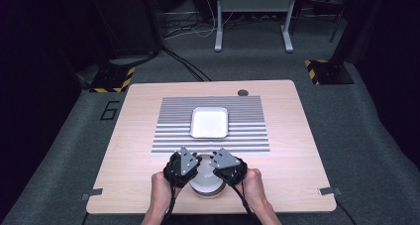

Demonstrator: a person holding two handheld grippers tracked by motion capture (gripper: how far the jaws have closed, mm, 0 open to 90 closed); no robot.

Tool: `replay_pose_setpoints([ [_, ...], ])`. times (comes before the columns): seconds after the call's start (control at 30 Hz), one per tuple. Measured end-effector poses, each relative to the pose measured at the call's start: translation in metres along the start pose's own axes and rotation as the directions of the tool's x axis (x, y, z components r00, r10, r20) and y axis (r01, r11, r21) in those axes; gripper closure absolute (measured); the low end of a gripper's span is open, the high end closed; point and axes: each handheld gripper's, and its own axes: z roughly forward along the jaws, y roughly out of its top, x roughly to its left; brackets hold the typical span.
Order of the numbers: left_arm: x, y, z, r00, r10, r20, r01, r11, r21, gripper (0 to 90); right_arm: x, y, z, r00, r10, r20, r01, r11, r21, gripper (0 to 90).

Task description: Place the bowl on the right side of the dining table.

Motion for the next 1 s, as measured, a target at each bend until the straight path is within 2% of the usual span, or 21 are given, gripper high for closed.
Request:
replay_pose_setpoints([
  [0.17,0.001,0.000,-0.003,0.9998,-0.020,0.001,0.020,0.9993,-0.033,77.6,0.002,0.000,-0.003,0.9998,-0.010,0.019,0.011,1.000,-0.025,83.0],
  [0.23,0.001,0.001,-0.007,0.9998,-0.011,-0.015,0.010,0.9988,-0.049,78.3,0.003,0.001,-0.004,0.9995,-0.018,0.027,0.019,0.999,-0.034,82.9],
  [0.27,0.001,0.002,-0.011,0.9994,-0.022,-0.025,0.021,0.9983,-0.055,78.3,0.004,0.003,-0.006,0.9989,-0.026,0.039,0.028,0.999,-0.042,82.9],
  [0.37,0.002,0.008,-0.018,0.9985,-0.008,-0.053,0.004,0.9961,-0.089,78.5,0.004,0.009,-0.011,0.9967,-0.051,0.064,0.056,0.995,-0.078,82.9],
  [0.47,0.005,0.011,-0.022,0.9982,0.004,-0.059,-0.010,0.9949,-0.101,78.5,0.003,0.013,-0.014,0.9956,-0.060,0.072,0.066,0.993,-0.096,82.9],
  [0.77,0.009,0.019,-0.021,0.9977,0.006,-0.068,-0.013,0.9938,-0.111,78.7,-0.003,0.018,-0.014,0.9950,-0.049,0.087,0.059,0.992,-0.115,82.8],
  [1.0,0.015,0.029,-0.020,0.9971,0.022,-0.072,-0.031,0.9915,-0.127,79.0,-0.010,0.023,-0.015,0.9937,-0.037,0.106,0.050,0.991,-0.124,82.8],
])
